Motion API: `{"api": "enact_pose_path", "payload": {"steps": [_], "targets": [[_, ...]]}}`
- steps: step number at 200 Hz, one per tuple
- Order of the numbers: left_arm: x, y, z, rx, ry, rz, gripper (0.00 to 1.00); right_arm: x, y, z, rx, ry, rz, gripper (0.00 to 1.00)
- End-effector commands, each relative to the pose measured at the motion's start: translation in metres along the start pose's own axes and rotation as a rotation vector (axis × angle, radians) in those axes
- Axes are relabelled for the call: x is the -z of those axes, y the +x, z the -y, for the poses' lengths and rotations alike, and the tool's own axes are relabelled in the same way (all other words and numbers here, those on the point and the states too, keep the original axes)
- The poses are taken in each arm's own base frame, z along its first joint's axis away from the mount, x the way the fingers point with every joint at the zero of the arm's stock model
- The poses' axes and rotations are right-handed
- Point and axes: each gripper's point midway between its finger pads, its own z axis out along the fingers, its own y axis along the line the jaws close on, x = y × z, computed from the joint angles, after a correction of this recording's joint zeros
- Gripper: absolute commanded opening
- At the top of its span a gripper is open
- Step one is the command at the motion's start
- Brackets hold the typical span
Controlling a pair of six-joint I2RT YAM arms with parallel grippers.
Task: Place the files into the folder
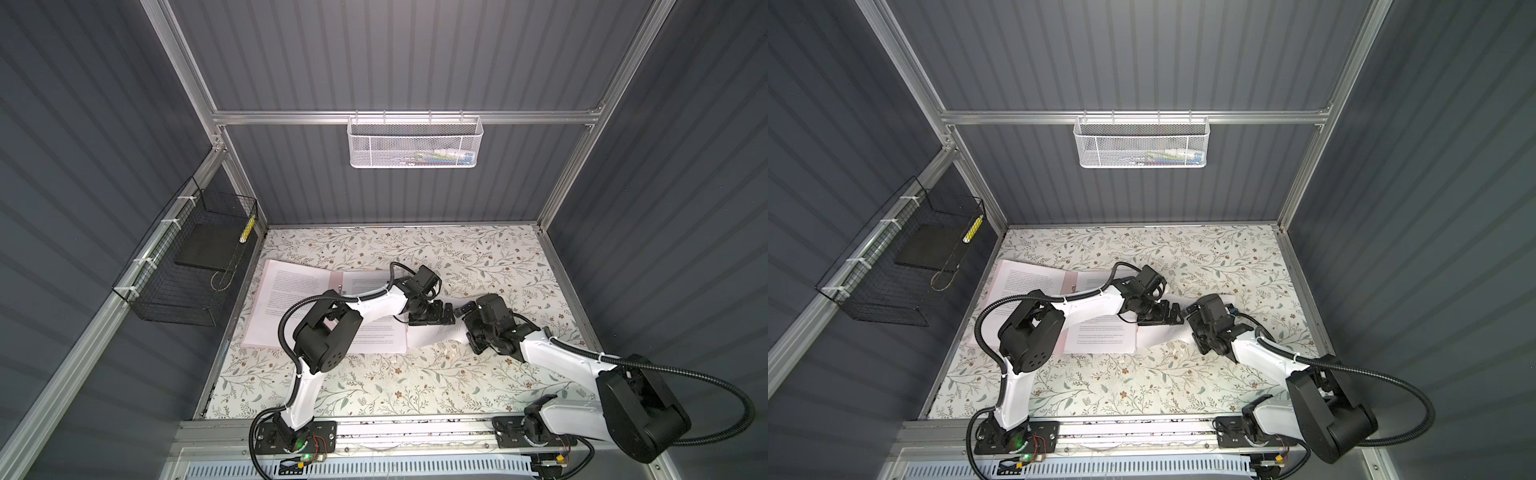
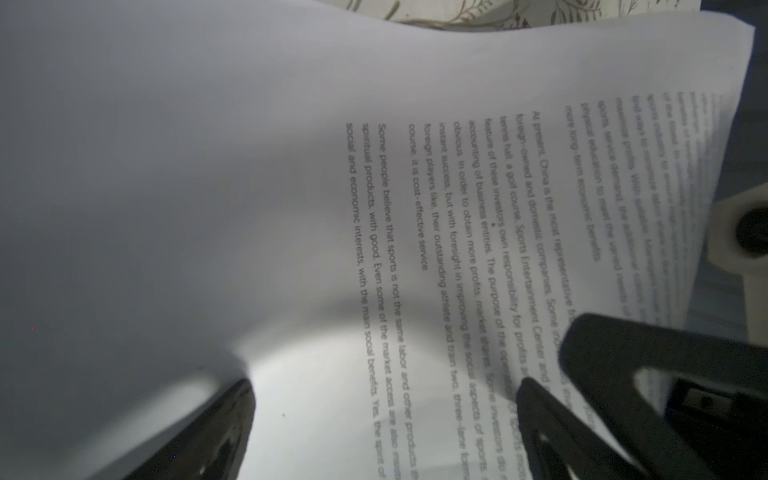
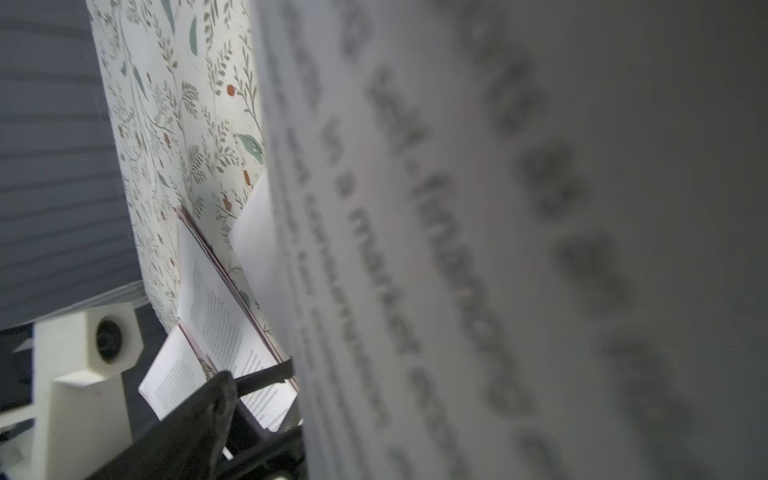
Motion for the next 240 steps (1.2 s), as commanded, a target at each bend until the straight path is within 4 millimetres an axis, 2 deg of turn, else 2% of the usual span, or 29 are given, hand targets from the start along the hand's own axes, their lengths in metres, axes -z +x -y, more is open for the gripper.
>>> {"api": "enact_pose_path", "payload": {"steps": [1, 18, 44, 71, 114, 155, 196, 198, 203, 240], "targets": [[-0.035, 0.050, -0.045, 0.094, -0.129, -0.165, 0.99, 0.006, 0.033, -0.016, -0.028, -0.072, -0.085, 0.99], [-0.036, 0.051, -0.048, 0.100, -0.133, -0.166, 0.99, 0.008, 0.038, -0.013, -0.059, -0.081, -0.076, 0.99], [-0.044, 0.051, -0.052, 0.116, -0.134, -0.179, 0.99, 0.014, 0.053, -0.024, -0.079, -0.143, -0.064, 0.99], [-0.049, 0.051, -0.055, 0.127, -0.135, -0.184, 0.99, 0.012, 0.059, -0.026, -0.102, -0.157, -0.036, 0.99], [-0.049, 0.054, -0.059, 0.125, -0.150, -0.189, 0.99, 0.013, 0.073, -0.006, -0.159, -0.094, 0.019, 0.99], [-0.051, 0.058, -0.062, 0.128, -0.150, -0.196, 0.99, 0.012, 0.068, 0.005, -0.200, -0.115, 0.066, 0.97], [-0.045, 0.053, -0.057, 0.114, -0.139, -0.180, 0.99, 0.009, 0.064, 0.021, -0.223, -0.101, 0.084, 0.83], [-0.046, 0.061, -0.065, 0.125, -0.152, -0.197, 0.99, 0.009, 0.064, 0.021, -0.223, -0.100, 0.085, 0.82], [-0.045, 0.064, -0.067, 0.129, -0.155, -0.202, 0.99, 0.010, 0.063, 0.022, -0.224, -0.100, 0.086, 0.79], [-0.044, 0.065, -0.063, 0.152, -0.125, -0.206, 0.99, 0.011, 0.062, 0.040, -0.265, -0.057, 0.096, 0.46]]}}
